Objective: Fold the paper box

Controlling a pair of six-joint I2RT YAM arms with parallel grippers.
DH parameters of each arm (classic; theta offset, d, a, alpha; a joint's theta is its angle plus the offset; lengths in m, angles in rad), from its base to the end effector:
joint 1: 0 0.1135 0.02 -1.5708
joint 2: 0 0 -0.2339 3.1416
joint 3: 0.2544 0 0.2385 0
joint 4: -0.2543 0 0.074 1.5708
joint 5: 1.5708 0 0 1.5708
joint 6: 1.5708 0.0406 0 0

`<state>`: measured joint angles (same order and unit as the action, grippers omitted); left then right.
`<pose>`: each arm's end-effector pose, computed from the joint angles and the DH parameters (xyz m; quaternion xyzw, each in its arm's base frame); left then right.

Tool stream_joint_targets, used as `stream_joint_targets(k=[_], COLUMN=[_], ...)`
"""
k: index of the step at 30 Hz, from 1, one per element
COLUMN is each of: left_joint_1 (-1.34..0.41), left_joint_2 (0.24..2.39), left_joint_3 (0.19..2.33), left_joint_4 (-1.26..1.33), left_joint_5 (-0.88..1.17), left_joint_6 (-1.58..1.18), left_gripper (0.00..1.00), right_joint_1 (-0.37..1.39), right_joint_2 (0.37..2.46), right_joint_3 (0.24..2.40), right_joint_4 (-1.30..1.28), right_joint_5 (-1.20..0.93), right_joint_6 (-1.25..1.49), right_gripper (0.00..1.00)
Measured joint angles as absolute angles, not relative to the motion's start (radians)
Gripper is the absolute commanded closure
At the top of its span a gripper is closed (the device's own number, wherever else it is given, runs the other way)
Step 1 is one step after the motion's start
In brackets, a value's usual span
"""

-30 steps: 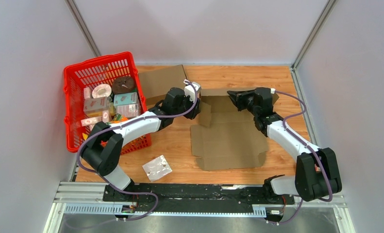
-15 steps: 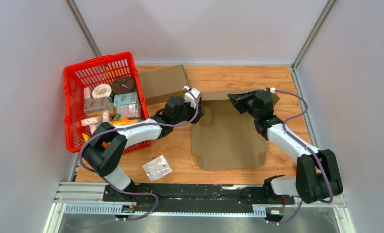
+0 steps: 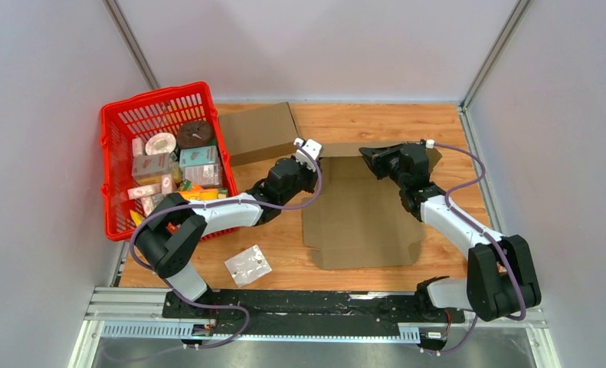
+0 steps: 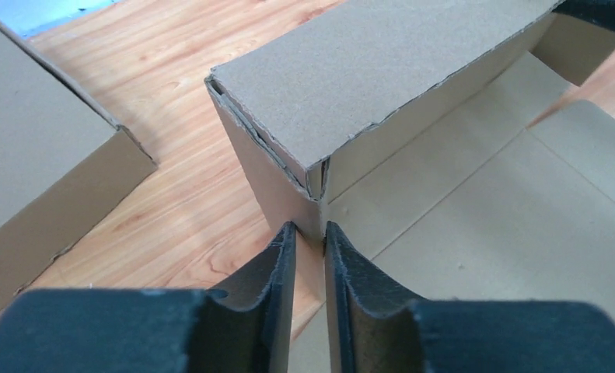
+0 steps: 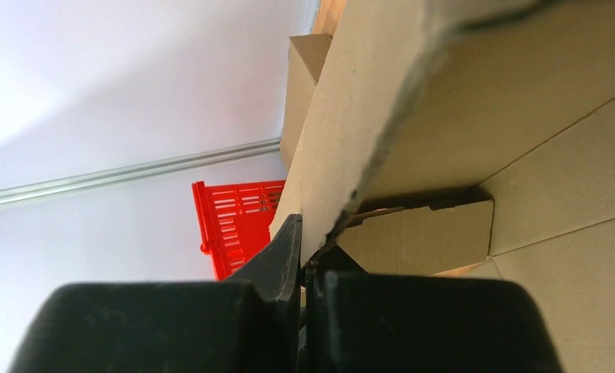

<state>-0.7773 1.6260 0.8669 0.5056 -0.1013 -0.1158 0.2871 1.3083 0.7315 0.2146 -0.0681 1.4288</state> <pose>0.2541 -0.2442 0.2030 0.2272 0.7570 -0.2279 0.5687 0.2798 0.0855 0.2233 0.4281 0.7024 0.4479 0.3502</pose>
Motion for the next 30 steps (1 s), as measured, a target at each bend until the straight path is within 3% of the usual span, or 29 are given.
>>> stream_joint_targets(k=[2,8,13,18,21,23,24,26,27,30], left_joint_1=[-0.793,-0.83,-0.836,-0.848,-0.873,-0.889,-0.897,-0.907,-0.91,-0.913], left_joint_2=[1.636,1.647,1.65,1.676,1.707,1.732,1.745,1.766,1.774,1.793], left_joint_3=[0.867,0.867,0.867,0.875,0.897,0.918,0.929,0.946,0.953,0.965], left_joint_4=[0.526,0.561,0.602,0.633,0.644,0.65,0.653,0.657,0.655,0.651], left_joint_5=[-0.152,-0.282,-0.339,-0.41,-0.513,-0.576,-0.609,-0.655,-0.663,-0.685], left_joint_6=[-0.103,-0.073,-0.06,-0.052,-0.038,-0.031,-0.028,-0.017,-0.01,0.004], left_gripper=[0.78,0.59,0.58,0.88,0.91,0.79,0.68,0.66,0.7,1.0], right_joint_1=[0.29,0.301,0.318,0.325,0.33,0.334,0.337,0.34,0.342,0.35], right_joint_2=[1.312,1.324,1.324,1.324,1.324,1.324,1.324,1.324,1.323,1.319], right_joint_3=[0.731,0.734,0.734,0.733,0.733,0.733,0.733,0.733,0.733,0.734], right_joint_4=[0.215,0.223,0.222,0.223,0.223,0.222,0.222,0.221,0.22,0.213], right_joint_5=[-0.059,-0.042,-0.033,-0.02,-0.005,0.007,0.013,0.019,0.02,0.027], right_joint_6=[1.441,1.458,1.462,1.465,1.472,1.477,1.478,1.483,1.485,1.495], right_gripper=[0.99,0.99,0.99,0.99,0.99,0.99,0.99,0.99,0.99,0.99])
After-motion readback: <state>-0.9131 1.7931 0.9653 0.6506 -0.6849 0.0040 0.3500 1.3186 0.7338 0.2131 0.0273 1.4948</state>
